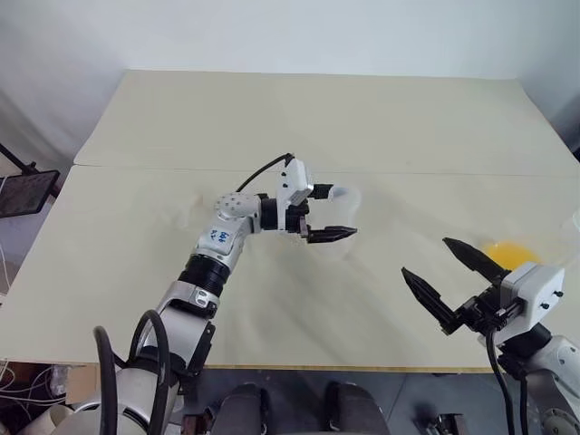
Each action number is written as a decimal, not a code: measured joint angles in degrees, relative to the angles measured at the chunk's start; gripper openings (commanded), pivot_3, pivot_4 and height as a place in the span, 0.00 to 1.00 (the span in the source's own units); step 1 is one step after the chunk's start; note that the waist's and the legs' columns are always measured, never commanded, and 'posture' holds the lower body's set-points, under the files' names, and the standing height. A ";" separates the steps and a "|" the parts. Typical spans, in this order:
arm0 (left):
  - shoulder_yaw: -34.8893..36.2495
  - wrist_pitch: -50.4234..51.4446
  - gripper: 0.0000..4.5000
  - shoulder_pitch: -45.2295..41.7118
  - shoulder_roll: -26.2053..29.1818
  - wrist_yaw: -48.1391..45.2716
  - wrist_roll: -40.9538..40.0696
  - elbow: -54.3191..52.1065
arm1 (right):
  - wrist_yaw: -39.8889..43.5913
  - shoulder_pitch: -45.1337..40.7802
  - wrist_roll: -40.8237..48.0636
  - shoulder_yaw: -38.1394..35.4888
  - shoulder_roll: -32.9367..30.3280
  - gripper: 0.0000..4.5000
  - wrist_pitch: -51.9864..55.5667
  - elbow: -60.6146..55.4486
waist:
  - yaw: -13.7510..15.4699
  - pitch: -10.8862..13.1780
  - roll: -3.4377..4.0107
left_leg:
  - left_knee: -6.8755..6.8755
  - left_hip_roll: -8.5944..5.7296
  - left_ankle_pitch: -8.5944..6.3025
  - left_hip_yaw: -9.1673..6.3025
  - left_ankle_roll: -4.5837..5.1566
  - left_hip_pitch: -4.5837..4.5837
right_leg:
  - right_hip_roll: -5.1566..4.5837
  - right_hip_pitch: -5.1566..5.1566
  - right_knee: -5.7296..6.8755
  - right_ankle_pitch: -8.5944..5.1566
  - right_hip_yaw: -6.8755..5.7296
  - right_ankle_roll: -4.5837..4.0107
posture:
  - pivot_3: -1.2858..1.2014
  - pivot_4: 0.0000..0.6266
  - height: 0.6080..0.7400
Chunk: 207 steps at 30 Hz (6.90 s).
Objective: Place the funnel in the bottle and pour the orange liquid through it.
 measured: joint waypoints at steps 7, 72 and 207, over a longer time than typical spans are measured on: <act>2.75 1.45 0.99 1.66 4.60 -3.12 -0.93 -3.76 | 0.49 -4.14 0.01 0.09 -1.48 1.00 -0.07 2.95 | -0.07 0.00 0.01 | 0.01 0.01 0.00 -0.04 0.00 0.01 | 0.00 0.00 0.05 0.00 0.00 0.00 | 0.52 0.24 1.00; 22.55 14.80 0.50 32.77 8.27 45.78 0.77 -27.33 | 19.55 -24.33 -2.75 17.40 -6.35 1.00 -4.75 24.89 | -0.10 0.01 -0.19 | 0.16 0.01 -0.10 -0.65 0.05 0.12 | -0.11 0.07 0.38 0.00 -0.04 -0.02 | 0.52 0.24 1.00; 12.93 13.02 0.99 24.19 14.57 2.28 -10.58 -34.10 | -24.10 -16.15 1.38 -15.77 -0.15 1.00 -1.86 28.34 | -1.07 -0.18 0.09 | 0.15 0.03 -0.11 -0.32 0.08 0.24 | -0.04 -0.06 0.51 -0.02 0.48 -0.03 | 0.52 0.24 1.00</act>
